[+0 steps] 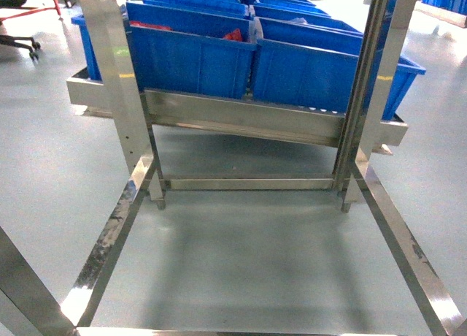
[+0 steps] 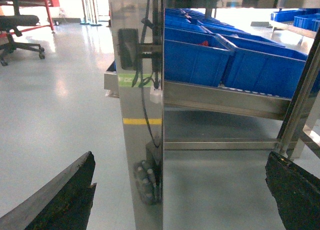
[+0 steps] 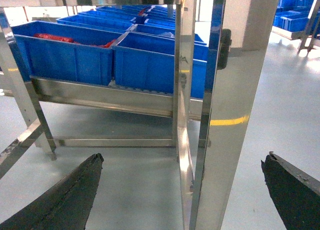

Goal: Pick capacitor and pack into box

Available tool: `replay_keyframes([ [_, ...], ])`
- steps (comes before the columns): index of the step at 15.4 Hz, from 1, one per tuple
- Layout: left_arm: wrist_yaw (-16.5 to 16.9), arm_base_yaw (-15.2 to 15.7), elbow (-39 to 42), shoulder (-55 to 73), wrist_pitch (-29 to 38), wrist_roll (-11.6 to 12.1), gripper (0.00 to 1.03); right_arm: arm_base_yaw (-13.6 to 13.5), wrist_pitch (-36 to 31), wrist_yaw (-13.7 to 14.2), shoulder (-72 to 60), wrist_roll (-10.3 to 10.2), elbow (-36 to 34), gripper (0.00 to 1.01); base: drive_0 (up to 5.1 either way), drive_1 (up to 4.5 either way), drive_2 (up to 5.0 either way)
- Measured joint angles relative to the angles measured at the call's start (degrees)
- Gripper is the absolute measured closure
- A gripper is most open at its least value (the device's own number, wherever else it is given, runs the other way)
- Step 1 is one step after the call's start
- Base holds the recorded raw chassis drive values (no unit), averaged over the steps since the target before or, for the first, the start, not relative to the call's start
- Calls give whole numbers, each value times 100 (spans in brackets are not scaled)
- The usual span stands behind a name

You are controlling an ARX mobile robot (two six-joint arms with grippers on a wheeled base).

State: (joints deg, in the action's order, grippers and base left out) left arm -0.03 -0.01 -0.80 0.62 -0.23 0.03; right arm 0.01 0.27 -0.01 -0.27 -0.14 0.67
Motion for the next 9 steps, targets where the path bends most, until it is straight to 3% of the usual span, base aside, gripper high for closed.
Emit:
replay_keyframes([
  [9, 0, 0, 0, 0, 0, 0, 5, 0, 0, 0, 0, 0, 0, 3, 0, 0, 0],
])
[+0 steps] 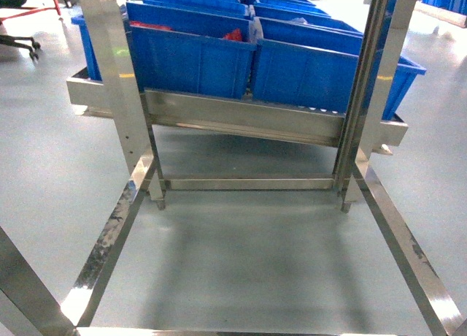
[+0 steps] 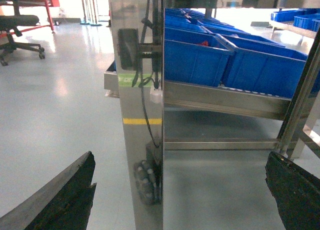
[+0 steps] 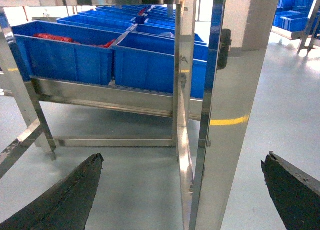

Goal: Pick capacitor and pack into box

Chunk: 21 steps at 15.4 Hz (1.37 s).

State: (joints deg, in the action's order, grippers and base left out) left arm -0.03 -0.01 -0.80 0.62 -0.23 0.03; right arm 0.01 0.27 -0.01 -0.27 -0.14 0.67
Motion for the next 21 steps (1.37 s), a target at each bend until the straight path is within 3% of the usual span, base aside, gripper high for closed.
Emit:
replay_keyframes([
  [21, -4, 0, 0, 0, -4, 0, 5, 0, 9, -2, 0, -2, 0, 3, 0, 0, 0],
])
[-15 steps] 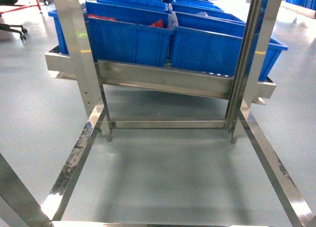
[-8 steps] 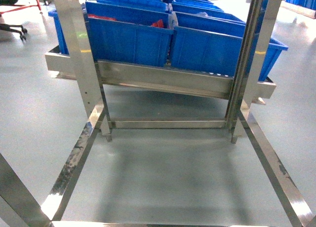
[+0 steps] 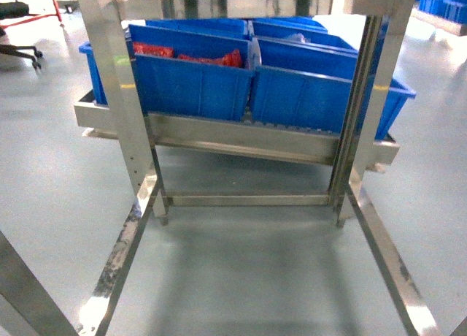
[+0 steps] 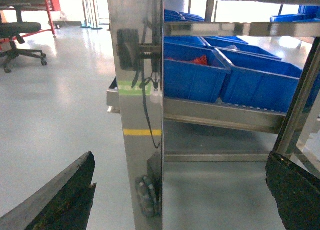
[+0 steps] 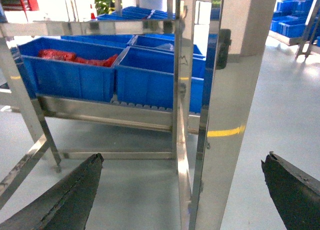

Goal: Pick capacitor and pack into box

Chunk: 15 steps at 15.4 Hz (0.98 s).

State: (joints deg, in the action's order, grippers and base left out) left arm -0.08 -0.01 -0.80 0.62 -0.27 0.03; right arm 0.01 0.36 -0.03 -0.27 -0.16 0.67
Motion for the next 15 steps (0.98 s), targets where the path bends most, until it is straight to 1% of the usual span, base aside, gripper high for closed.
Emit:
replay_keyframes([
  [15, 13, 0, 0, 0, 4, 0, 5, 0, -4, 9, 0, -4, 0, 3, 0, 0, 0],
])
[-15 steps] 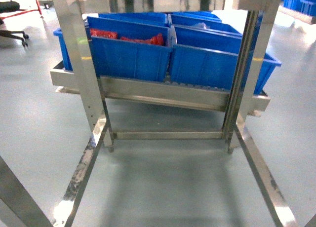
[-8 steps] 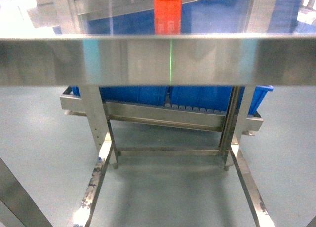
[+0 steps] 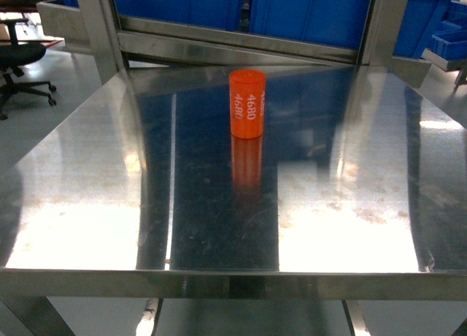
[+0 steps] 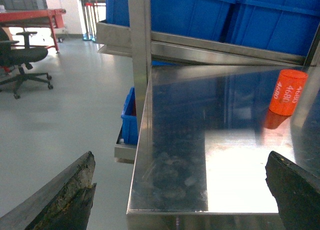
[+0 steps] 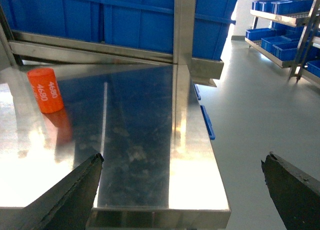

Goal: Pick capacitor and pack into box

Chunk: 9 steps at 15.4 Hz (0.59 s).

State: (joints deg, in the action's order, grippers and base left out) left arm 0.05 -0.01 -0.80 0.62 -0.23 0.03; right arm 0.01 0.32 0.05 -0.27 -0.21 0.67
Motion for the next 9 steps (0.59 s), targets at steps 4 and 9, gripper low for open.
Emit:
replay_keyframes([
  [4, -7, 0, 0, 0, 20, -2, 5, 0, -31, -7, 0, 9, 0, 3, 0, 0, 0],
  [9, -7, 0, 0, 0, 9, 0, 5, 0, 0, -7, 0, 7, 0, 3, 0, 0, 0],
])
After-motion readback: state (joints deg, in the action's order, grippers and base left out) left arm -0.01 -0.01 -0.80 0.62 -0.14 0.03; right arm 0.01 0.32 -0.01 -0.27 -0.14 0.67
